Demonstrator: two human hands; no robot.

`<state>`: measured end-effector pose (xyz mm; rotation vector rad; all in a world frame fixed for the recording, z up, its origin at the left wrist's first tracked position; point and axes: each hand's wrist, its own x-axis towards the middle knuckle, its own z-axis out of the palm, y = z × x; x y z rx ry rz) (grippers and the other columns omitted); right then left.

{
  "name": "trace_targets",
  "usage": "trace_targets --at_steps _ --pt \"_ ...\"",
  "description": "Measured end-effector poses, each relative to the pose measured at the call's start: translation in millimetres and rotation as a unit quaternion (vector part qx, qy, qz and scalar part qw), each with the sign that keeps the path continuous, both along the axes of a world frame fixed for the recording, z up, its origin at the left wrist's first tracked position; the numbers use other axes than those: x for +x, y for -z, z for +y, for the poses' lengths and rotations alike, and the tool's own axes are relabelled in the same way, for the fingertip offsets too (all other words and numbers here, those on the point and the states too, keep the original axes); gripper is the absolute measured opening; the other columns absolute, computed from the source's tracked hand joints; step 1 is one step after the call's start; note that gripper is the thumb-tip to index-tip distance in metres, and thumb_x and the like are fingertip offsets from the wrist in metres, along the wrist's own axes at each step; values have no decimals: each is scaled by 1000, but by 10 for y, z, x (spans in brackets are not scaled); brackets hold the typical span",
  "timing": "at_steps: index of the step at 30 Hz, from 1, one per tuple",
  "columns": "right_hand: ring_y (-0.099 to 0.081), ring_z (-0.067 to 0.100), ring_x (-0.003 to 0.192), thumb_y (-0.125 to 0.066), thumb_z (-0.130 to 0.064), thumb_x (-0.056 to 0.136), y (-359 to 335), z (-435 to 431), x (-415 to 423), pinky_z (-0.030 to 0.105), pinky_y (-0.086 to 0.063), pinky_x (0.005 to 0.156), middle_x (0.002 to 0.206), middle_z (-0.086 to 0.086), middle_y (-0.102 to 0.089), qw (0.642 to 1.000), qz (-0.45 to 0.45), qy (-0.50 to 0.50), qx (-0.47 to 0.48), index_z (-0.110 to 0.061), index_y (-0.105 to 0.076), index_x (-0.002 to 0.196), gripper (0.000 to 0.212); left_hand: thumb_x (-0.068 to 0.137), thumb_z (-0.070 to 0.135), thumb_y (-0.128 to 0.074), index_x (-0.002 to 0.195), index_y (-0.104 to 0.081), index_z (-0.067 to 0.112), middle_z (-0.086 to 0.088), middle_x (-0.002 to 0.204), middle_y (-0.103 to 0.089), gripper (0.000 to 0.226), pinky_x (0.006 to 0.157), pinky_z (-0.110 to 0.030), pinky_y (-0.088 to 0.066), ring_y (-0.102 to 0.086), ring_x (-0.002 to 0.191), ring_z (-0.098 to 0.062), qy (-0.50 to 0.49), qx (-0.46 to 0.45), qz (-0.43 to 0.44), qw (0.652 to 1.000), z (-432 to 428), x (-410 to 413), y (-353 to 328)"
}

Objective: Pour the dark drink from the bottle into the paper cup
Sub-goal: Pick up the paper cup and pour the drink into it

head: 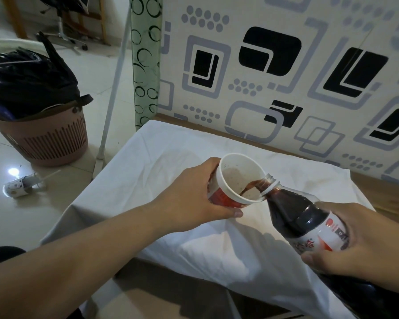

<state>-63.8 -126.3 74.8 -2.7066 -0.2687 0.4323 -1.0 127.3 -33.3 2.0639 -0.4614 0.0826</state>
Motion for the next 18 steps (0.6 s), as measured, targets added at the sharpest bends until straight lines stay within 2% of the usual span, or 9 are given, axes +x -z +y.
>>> trace_targets --at_steps 8,11,14,18 --pt "-67 7 47 -78 -58 49 -3 -5 -4 13 -48 45 59 -10 -73 1000 -2 0 -10 -37 -65 89 46 55 70 -72 119 -34 57 39 111 -48 75 71 -5 -42 -46 104 12 1 -1 -5 1000 -1 -9 2" --pt "-67 8 48 -77 -59 49 6 -16 -2 19 -53 47 59 -10 -73 1000 -6 -3 -17 -36 -65 89 47 56 68 -74 120 -35 55 36 112 -49 76 76 -10 -45 -48 104 9 1 2 -4 1000 -1 -6 2" --pt "-67 10 48 -76 -58 49 9 -12 -12 14 -49 45 58 -11 -73 1000 -8 -5 -18 -37 -66 89 46 57 66 -75 120 -36 53 33 113 -51 76 78 -12 -46 -49 104 8 4 2 -6 1000 3 -4 2" --pt "-66 9 47 -76 -59 48 7 -17 -8 14 -48 44 57 -11 -72 1000 -10 1 -23 -36 -65 88 47 58 65 -75 121 -35 53 34 113 -50 75 80 -13 -46 -49 104 7 2 8 -6 1000 4 -5 8"
